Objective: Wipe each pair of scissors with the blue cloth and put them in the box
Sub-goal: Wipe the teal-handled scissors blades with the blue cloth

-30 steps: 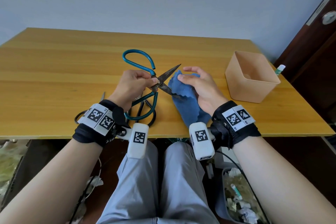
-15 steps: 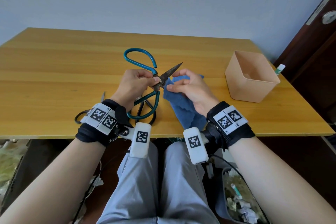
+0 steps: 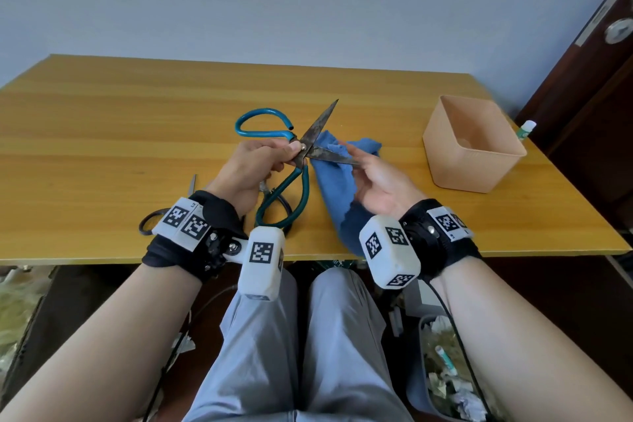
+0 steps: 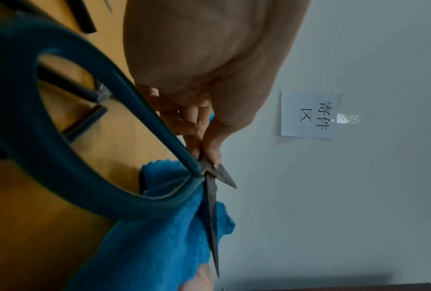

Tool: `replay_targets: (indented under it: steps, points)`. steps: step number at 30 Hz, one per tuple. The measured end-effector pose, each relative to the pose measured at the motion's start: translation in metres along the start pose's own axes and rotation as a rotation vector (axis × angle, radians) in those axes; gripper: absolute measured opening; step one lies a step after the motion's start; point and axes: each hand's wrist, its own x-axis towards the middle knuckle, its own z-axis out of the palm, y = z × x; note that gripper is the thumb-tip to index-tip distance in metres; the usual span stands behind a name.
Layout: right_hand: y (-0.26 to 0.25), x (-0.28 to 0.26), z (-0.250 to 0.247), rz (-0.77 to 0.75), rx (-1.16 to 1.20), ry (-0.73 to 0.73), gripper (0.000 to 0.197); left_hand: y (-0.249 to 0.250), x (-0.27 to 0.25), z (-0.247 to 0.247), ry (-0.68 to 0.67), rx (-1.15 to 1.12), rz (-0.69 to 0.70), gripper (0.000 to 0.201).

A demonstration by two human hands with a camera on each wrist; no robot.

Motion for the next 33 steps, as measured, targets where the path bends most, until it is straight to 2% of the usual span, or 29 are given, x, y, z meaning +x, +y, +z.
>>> replay_targets:
  steps: [6, 10, 17, 23, 25, 28, 33]
  points:
    - [-0.003, -0.002, -0.004, 0.000, 0.028, 0.002, 0.025, -0.008, 0.004, 0.005, 0.082, -0.033, -0.010, 0.019]
    - [0.002, -0.001, -0.003, 0.019, 0.033, 0.011, 0.016, -0.010, 0.004, 0.007, 0.069, -0.062, -0.065, 0.018]
    - [0.006, -0.003, -0.005, 0.006, 0.103, 0.007, 0.023, -0.011, 0.007, 0.001, 0.117, -0.111, -0.059, 0.015]
    - [0.000, -0.004, -0.007, -0.096, 0.206, -0.020, 0.014, -0.014, 0.005, 0.004, 0.207, -0.261, -0.079, 0.013]
    - [0.003, -0.004, 0.001, -0.104, 0.220, -0.053, 0.018, -0.015, 0.005, 0.010, 0.207, -0.285, -0.116, 0.020]
    - [0.009, -0.005, 0.013, -0.129, 0.179, -0.091, 0.026, -0.015, 0.003, 0.021, 0.192, -0.288, -0.099, 0.009]
    - [0.013, -0.002, 0.020, -0.176, 0.050, 0.056, 0.037, -0.012, -0.002, 0.033, 0.194, -0.231, 0.005, 0.027]
